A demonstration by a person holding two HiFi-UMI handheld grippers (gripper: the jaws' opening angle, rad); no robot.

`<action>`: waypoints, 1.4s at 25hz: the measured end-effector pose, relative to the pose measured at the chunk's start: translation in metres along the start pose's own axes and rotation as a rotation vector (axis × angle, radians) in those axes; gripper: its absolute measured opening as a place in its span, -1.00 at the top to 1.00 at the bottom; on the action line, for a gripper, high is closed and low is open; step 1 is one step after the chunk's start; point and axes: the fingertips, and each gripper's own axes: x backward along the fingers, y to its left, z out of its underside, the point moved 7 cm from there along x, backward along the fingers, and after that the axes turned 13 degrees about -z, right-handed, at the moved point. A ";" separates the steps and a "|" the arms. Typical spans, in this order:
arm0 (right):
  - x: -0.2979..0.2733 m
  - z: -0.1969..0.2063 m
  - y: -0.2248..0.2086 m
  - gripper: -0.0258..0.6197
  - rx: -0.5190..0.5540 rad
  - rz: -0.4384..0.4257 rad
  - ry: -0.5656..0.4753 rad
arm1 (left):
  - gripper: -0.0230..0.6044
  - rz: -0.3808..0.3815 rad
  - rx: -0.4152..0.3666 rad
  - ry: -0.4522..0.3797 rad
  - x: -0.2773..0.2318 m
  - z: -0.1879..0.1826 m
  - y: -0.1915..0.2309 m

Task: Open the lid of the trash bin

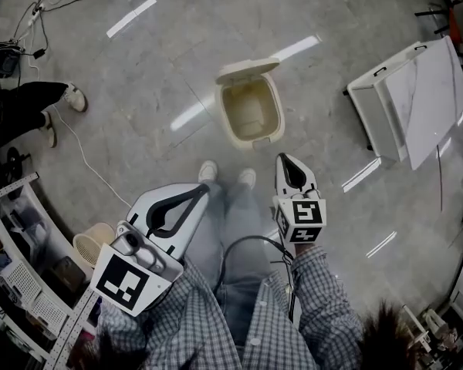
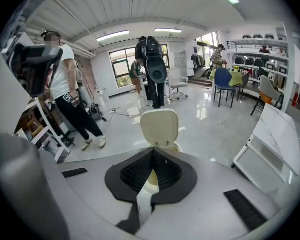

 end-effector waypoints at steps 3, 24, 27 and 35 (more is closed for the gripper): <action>0.016 -0.023 0.007 0.86 0.014 0.007 -0.044 | 0.91 -0.004 0.006 -0.019 0.009 -0.012 -0.001; 0.115 -0.136 0.047 0.86 0.103 0.036 -0.243 | 0.91 -0.001 -0.044 -0.202 0.040 -0.103 -0.006; 0.124 -0.147 0.053 0.86 0.116 0.030 -0.273 | 0.91 -0.002 -0.044 -0.206 0.043 -0.108 -0.006; 0.137 -0.170 0.065 0.86 0.153 0.014 -0.327 | 0.91 -0.007 -0.058 -0.262 0.046 -0.124 -0.005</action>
